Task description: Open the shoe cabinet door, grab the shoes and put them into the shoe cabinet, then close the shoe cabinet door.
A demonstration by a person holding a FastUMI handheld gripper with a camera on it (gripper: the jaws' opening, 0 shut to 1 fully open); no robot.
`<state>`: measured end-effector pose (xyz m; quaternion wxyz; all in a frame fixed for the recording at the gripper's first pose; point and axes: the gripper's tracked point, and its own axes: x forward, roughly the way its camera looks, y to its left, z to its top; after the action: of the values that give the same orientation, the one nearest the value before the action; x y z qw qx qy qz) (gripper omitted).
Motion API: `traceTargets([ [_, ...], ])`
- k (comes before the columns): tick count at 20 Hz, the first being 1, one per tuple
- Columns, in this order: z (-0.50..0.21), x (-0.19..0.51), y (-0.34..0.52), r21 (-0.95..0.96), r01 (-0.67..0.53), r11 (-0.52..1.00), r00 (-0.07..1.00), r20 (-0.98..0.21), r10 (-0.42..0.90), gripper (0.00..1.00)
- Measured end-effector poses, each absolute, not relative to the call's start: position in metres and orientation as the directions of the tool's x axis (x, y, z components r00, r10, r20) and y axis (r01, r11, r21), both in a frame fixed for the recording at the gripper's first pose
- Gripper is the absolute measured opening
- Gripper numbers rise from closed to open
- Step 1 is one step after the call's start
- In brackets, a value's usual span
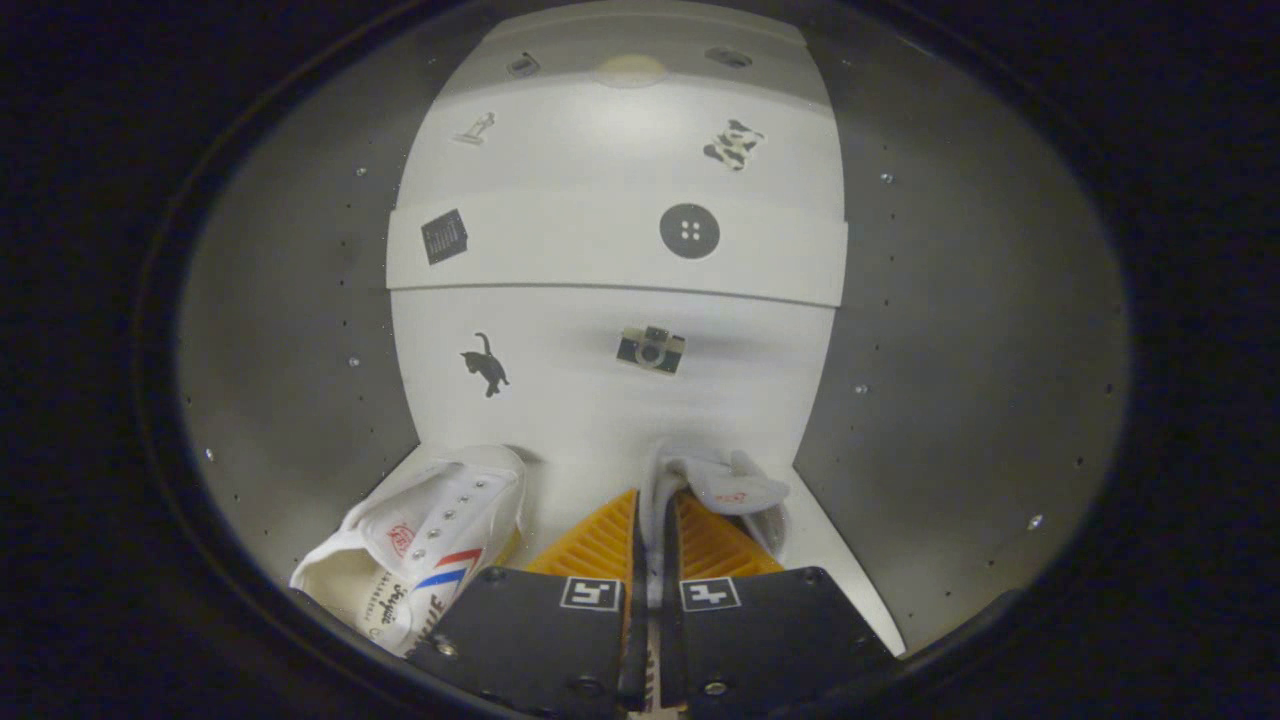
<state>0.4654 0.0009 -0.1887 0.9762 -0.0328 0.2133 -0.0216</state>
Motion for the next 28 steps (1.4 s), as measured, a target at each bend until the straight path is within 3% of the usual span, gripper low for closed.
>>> traceTargets([
  [2, -0.185, 0.464, -0.001, -0.092, 0.029, 0.995, 0.915, -0.397, -0.063, 0.15],
  [7, -0.165, 0.44, 0.006, -0.107, 0.01, 0.994, 0.93, -0.364, -0.049, 0.54],
  [15, -0.127, 0.337, 0.026, 0.0, -0.025, 1.0, 0.94, -0.342, 0.024, 0.84],
  [17, -0.117, 0.304, 0.033, 0.019, -0.032, 0.999, 0.945, -0.325, 0.037, 0.96],
  [28, -0.078, 0.071, 0.058, 0.125, -0.143, 0.982, 0.957, -0.234, 0.169, 0.99],
])
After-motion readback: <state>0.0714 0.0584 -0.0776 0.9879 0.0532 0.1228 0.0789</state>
